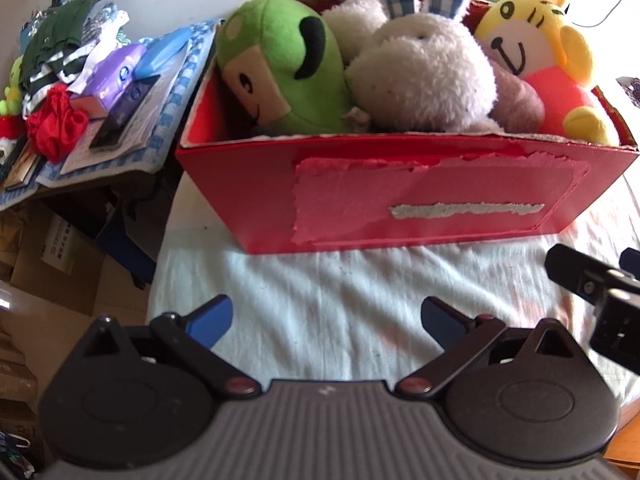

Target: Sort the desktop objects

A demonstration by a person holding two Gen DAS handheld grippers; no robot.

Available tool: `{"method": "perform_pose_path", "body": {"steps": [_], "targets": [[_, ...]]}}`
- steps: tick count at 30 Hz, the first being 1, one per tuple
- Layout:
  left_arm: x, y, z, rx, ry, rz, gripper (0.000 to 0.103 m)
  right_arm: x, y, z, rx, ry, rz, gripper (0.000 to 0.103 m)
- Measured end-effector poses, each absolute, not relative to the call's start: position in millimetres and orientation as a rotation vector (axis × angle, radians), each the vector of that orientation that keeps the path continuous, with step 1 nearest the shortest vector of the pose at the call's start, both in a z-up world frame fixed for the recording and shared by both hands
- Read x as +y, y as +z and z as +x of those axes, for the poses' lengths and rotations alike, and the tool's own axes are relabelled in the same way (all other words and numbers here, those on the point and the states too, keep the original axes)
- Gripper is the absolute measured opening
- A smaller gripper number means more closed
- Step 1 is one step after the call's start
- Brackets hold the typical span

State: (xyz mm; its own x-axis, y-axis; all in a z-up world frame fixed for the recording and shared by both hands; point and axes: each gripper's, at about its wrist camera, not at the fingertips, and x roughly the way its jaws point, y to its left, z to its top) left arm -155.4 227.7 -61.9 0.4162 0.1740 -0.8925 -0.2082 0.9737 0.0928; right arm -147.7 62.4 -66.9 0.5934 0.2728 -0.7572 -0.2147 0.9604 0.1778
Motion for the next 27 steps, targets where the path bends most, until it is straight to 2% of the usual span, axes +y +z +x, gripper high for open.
{"method": "perform_pose_path", "body": {"steps": [11, 27], "targets": [[233.7, -62.1, -147.6, 1.141, 0.256, -0.018, 0.101, 71.1, -58.3, -151.7, 0.902, 0.250, 0.074, 0.086], [248.6, -36.5, -142.7, 1.113, 0.255, -0.017, 0.101, 81.5, -43.9, -143.5, 0.864, 0.268, 0.094, 0.082]]}}
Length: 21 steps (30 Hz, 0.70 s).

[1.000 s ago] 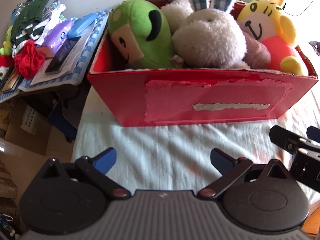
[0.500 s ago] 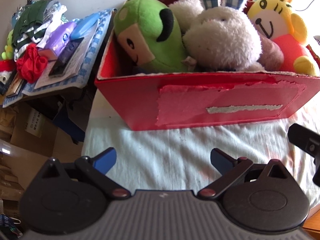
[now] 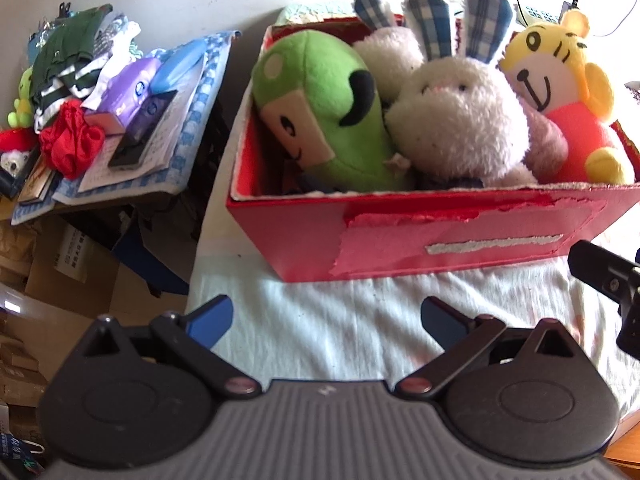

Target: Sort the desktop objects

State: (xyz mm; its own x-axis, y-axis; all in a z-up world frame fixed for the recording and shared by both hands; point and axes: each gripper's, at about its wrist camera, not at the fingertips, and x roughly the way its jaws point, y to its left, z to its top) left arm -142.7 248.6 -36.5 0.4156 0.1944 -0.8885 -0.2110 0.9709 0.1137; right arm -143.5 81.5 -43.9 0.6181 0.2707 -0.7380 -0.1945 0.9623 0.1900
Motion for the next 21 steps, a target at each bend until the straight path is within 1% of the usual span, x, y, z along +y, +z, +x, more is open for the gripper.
{"method": "perform_pose_path", "body": {"steps": [9, 13, 21], "targets": [[252.9, -4.6, -139.7, 1.064, 0.241, -0.006, 0.100, 84.0, -20.2, -135.4, 0.869, 0.284, 0.099, 0.081], [251.4, 10.2, -136.5, 1.026, 0.232, 0.005, 0.101, 87.8, -4.8, -132.8, 0.840, 0.290, 0.086, 0.081], [252.9, 16.2, -123.2, 1.017, 0.242, 0.006, 0.101, 94.7, 9.5, -120.7, 0.793, 0.246, 0.043, 0.081]]}}
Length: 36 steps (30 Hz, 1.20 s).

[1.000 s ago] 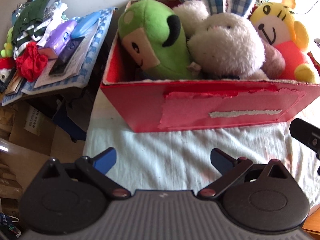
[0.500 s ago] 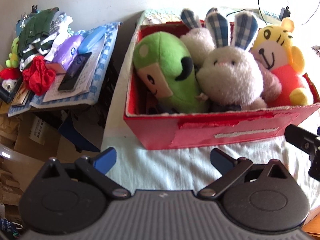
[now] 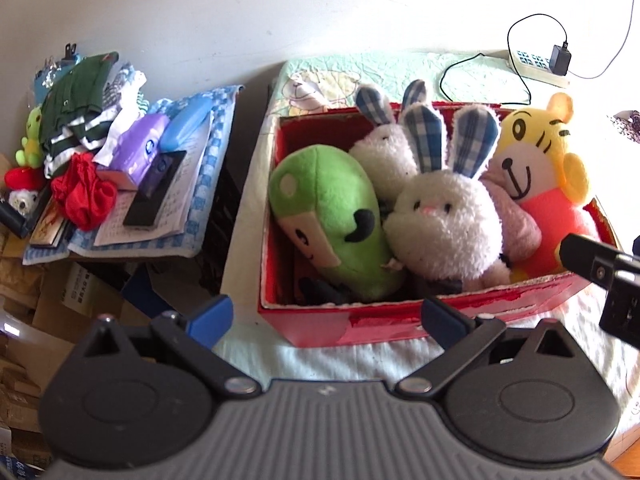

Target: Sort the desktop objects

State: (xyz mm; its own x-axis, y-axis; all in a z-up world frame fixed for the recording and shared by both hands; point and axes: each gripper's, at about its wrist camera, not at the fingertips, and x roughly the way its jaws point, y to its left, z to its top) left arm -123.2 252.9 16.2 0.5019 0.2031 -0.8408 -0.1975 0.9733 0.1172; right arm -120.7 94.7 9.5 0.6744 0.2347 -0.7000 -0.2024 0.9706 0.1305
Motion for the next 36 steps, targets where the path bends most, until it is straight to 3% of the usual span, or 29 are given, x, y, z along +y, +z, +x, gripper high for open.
{"method": "perform_pose_path", "body": {"steps": [36], "targets": [[256.9, 20.7, -89.7, 1.027, 0.225, -0.097, 0.101, 95.6, 17.0, -72.3, 0.795, 0.181, 0.033, 0.081]]}}
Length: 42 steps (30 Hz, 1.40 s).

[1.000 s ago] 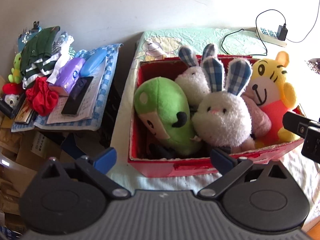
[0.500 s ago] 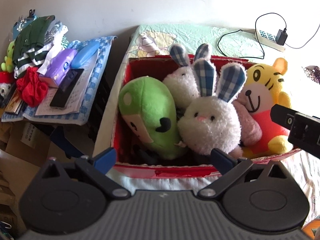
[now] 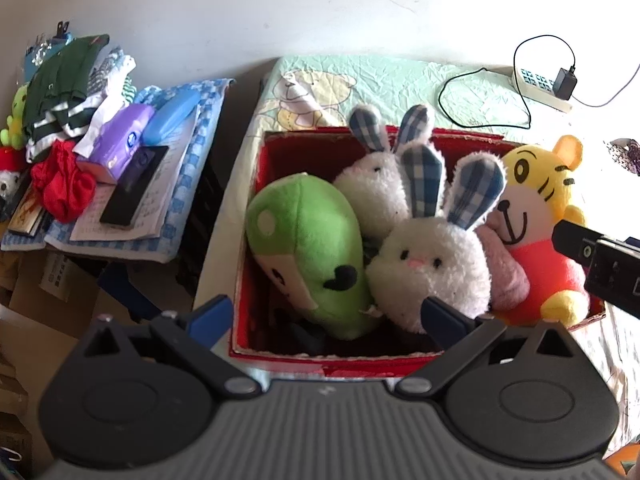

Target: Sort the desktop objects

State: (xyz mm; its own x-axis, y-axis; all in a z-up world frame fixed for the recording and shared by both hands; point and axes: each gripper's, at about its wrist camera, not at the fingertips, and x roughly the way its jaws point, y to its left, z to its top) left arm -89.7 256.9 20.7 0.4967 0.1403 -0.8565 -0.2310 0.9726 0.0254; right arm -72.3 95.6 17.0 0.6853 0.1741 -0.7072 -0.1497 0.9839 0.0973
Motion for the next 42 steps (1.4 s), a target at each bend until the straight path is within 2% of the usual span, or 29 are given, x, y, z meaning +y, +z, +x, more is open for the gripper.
{"method": "perform_pose_path", "body": {"steps": [42], "targets": [[241.6, 11.9, -82.1, 1.023, 0.187, -0.079, 0.101, 82.4, 7.2, -62.5, 0.829, 0.208, 0.077, 0.081]]}}
